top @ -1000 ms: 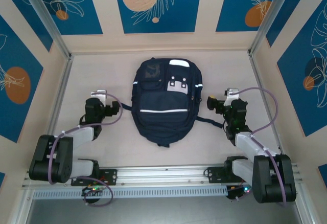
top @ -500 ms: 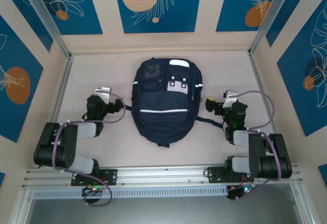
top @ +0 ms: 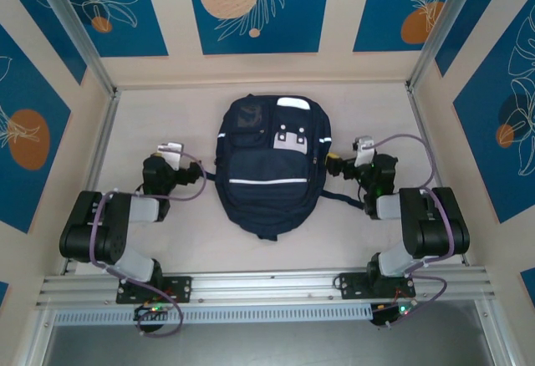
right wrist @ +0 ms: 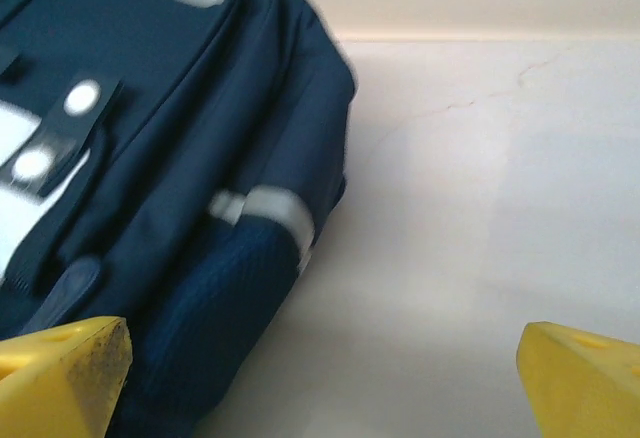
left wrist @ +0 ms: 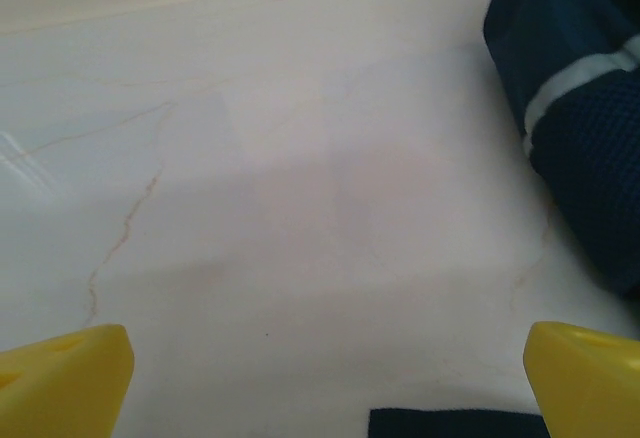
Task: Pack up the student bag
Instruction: Reset both arms
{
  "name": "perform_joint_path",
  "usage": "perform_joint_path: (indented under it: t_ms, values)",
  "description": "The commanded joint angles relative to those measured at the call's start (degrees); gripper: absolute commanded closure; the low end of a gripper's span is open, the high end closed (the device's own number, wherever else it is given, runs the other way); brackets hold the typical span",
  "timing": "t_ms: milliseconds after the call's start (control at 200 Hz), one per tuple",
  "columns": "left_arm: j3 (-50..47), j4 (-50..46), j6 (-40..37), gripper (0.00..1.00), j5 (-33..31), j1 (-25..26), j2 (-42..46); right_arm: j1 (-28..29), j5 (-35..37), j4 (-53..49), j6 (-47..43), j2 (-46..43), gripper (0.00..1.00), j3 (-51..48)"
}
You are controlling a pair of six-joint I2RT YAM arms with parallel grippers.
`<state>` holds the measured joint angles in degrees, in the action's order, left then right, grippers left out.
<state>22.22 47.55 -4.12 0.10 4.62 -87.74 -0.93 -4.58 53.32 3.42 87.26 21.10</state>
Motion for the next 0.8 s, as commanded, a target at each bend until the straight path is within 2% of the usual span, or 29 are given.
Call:
perform_joint_path:
  t_ms: [0,140,240,285,365,405,450,520,795]
  values:
    - [1.25,-0.37,1.31,0.00,-1.11,-1.01,-0.60,-1.20,1.68,-5.48,2.18,0.53,0.01,2.45]
    - [1.05,-0.27,1.75,0.00,-0.15,-1.52,-0.45,-1.09,3.70,-6.54,2.80,0.39,0.01,2.79]
    - [-0.91,3.29,4.00,0.00,-6.00,-1.47,-0.19,-0.74,10.43,-2.52,5.16,-0.13,0.01,0.28]
    - [-0.76,2.83,4.12,0.00,-6.75,-1.46,-0.20,-0.74,12.62,0.07,6.13,-0.41,0.01,-1.43]
    - [-0.45,2.55,3.74,0.00,-7.42,-1.05,-0.31,-0.78,10.93,2.50,5.19,-0.22,0.01,-2.42]
    - [0.29,1.20,2.45,0.00,-6.58,-0.34,-0.41,-0.83,6.51,0.27,3.25,-0.10,0.01,-1.22]
    - [0.86,0.27,0.54,0.00,-2.49,-0.04,-0.58,-0.27,0.09,-5.54,0.31,0.45,0.01,2.28]
    - [0.80,0.41,0.50,0.00,-2.48,0.03,-0.51,-1.60,0.40,-4.85,2.26,0.78,0.01,2.29]
    - [1.14,-0.36,1.27,0.00,-0.80,-1.02,-0.53,1.10,7.90,-5.25,1.42,0.11,0.01,1.97]
